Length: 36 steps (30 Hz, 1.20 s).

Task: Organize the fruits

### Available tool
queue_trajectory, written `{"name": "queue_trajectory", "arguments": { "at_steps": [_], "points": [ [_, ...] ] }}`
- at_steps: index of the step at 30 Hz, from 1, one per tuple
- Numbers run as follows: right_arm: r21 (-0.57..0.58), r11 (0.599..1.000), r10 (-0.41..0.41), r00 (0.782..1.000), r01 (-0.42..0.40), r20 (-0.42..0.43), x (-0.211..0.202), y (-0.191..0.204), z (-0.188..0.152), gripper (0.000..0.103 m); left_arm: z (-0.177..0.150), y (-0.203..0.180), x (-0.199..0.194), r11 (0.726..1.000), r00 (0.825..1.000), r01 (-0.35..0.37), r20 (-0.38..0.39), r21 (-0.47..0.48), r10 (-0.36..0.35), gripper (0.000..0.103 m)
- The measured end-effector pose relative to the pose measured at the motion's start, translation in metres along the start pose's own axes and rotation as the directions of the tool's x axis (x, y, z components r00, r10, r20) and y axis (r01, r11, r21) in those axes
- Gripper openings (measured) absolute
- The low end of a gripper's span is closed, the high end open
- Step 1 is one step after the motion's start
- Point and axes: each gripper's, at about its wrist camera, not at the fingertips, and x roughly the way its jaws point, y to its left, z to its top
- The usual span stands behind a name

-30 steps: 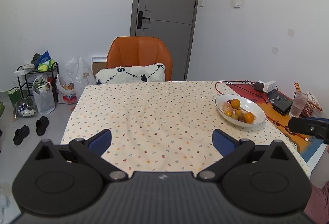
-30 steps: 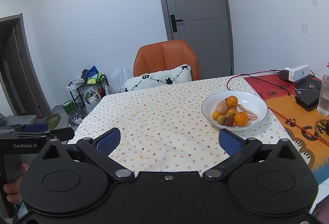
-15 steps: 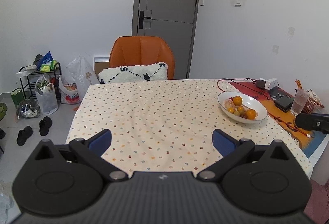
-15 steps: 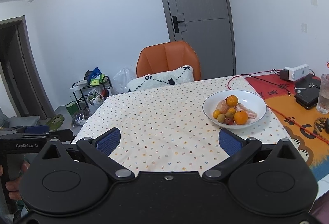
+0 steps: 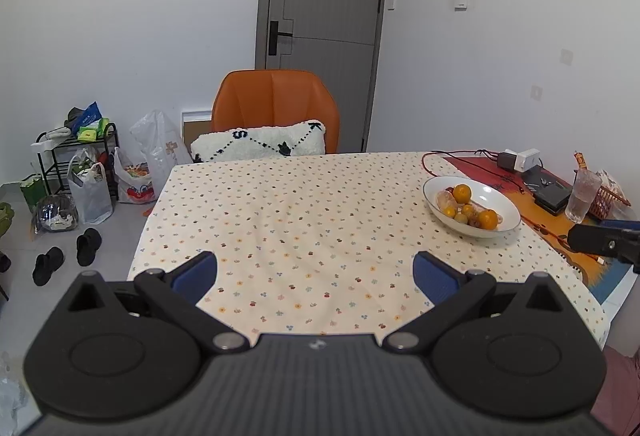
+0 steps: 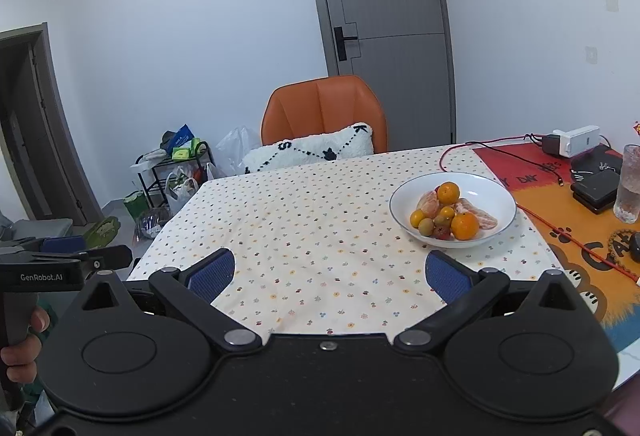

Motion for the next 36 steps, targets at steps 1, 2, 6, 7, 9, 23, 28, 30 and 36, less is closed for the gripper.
{"name": "queue_trajectory", "arguments": {
  "at_steps": [1,2,6,7,9,23,28,30,36],
  "points": [
    [-0.004,1.0,-0.001,1.0,0.001,-0.001,0.0002,0.0007,-0.0006,0.103,0.0,0.0004,0.0003,1.0,1.0,0.001,0.0,0.0,-0.001,0.103],
    [-0.007,1.0,-0.003,1.0,0.003,-0.001,0.0001,0.0012,-0.0009,0.103,-0.0004,0.0006,0.0,1.0,1.0,0.003,0.0,0.0,-0.003,0.103],
    [-0.008,1.0,-0.006,1.0,0.006,-0.002,0.0009,0.0026,-0.0013,0.103,-0.0007,-0.0013,0.0,1.0,1.0,0.002,0.001,0.008,-0.002,0.103],
    [-0.008,1.0,-0.008,1.0,0.008,-0.003,0.0014,0.0032,-0.0013,0.103,-0.0009,-0.0024,0.0003,1.0,1.0,0.005,0.0,0.01,-0.005,0.103],
    [-0.011,1.0,-0.011,1.0,0.011,-0.005,0.0023,0.004,-0.0012,0.103,-0.0013,-0.0034,0.0003,1.0,1.0,0.008,0.0,0.014,-0.008,0.103],
    [-0.01,1.0,-0.019,1.0,0.018,-0.015,0.0076,0.0039,-0.004,0.103,-0.0043,-0.004,0.0019,1.0,1.0,0.005,-0.005,0.006,-0.005,0.103],
    [-0.016,1.0,-0.022,1.0,0.022,-0.02,0.0089,0.0038,-0.0043,0.103,-0.0042,-0.0037,0.0029,1.0,1.0,0.004,-0.007,0.004,-0.004,0.103],
    [-0.013,1.0,-0.023,1.0,0.023,-0.02,0.0088,0.0035,-0.0044,0.103,-0.0043,-0.0036,0.0029,1.0,1.0,0.003,-0.007,0.008,-0.003,0.103],
    [-0.016,0.999,-0.034,0.999,0.034,-0.016,0.0085,0.0034,-0.0044,0.103,-0.0052,-0.0035,0.0036,1.0,1.0,0.001,-0.012,0.009,-0.001,0.103]
  ]
}}
